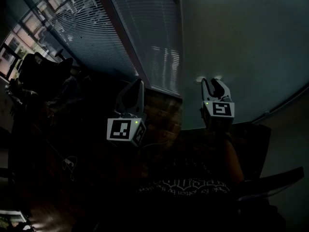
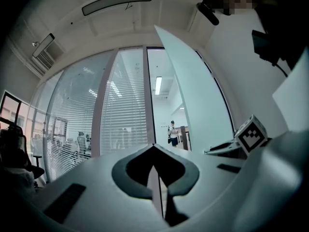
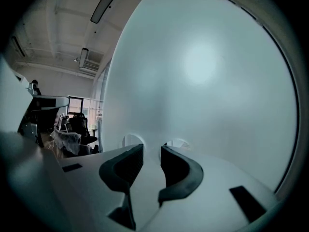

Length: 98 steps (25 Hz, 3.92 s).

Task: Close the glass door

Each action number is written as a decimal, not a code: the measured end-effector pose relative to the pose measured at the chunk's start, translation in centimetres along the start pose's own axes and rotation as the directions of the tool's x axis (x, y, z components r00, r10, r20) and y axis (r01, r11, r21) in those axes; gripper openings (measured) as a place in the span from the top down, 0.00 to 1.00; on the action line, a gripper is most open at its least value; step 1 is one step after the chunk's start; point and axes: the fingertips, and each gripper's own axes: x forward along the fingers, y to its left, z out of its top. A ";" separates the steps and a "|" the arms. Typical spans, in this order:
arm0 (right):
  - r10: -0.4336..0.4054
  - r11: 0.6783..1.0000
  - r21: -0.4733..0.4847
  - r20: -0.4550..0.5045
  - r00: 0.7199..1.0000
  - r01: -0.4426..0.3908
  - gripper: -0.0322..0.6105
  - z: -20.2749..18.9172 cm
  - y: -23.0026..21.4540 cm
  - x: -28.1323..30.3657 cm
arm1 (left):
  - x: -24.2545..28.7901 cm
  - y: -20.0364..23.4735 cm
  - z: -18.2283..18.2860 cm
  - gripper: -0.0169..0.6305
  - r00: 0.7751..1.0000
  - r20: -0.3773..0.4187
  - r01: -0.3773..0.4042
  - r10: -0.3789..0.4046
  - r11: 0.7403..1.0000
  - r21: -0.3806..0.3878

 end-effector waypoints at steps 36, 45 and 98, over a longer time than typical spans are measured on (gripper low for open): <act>-0.064 0.997 0.039 0.017 0.998 0.063 0.78 2.2 -4.3 13.9 | 13.4 7.0 -0.3 0.97 0.999 0.036 -0.035 0.034 0.999 0.017; -0.117 0.992 0.045 0.036 0.992 0.115 0.78 2.6 -5.9 16.7 | 18.4 8.4 -0.2 0.97 0.998 0.052 0.036 -0.037 0.999 0.019; -0.250 0.966 0.070 0.024 0.968 0.247 0.78 3.9 -14.4 29.9 | 35.0 12.5 -2.3 0.97 0.991 0.074 0.113 -0.112 0.994 -0.006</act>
